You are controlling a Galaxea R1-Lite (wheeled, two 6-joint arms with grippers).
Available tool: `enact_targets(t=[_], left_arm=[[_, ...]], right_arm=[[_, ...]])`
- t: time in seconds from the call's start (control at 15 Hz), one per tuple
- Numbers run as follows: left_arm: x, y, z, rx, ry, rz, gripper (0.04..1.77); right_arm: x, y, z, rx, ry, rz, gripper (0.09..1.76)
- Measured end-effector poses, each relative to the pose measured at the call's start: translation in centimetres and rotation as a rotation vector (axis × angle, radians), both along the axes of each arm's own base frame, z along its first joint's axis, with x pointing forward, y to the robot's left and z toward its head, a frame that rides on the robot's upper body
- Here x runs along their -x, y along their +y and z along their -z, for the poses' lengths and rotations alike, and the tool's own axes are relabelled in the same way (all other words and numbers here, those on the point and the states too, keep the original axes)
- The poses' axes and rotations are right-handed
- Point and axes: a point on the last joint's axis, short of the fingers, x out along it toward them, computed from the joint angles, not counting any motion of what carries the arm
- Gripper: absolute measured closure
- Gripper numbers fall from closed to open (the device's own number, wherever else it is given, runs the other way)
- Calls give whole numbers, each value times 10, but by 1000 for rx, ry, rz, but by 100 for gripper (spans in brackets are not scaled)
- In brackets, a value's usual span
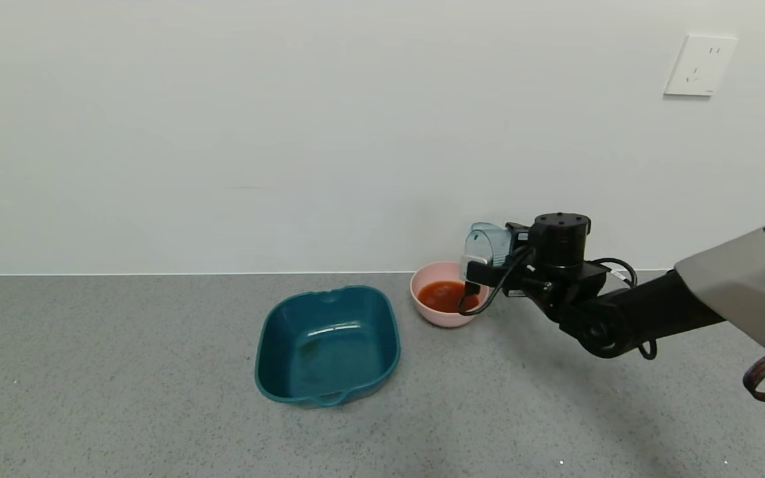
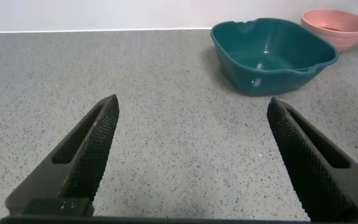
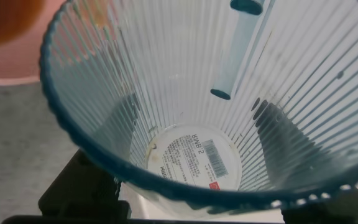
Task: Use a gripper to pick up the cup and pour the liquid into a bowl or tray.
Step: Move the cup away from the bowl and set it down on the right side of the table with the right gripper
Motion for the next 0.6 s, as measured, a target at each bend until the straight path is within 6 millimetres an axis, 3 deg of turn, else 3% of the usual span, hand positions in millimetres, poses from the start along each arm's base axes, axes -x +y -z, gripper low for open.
enact_targets(t=[0.27, 0.6], left_arm=[[0, 0, 0, 0, 0, 0, 9], [0, 0, 0, 0, 0, 0, 9]], right_arm=[[20, -9, 0, -287, 3, 107, 49], [26, -37, 12, -579, -38, 209, 49]])
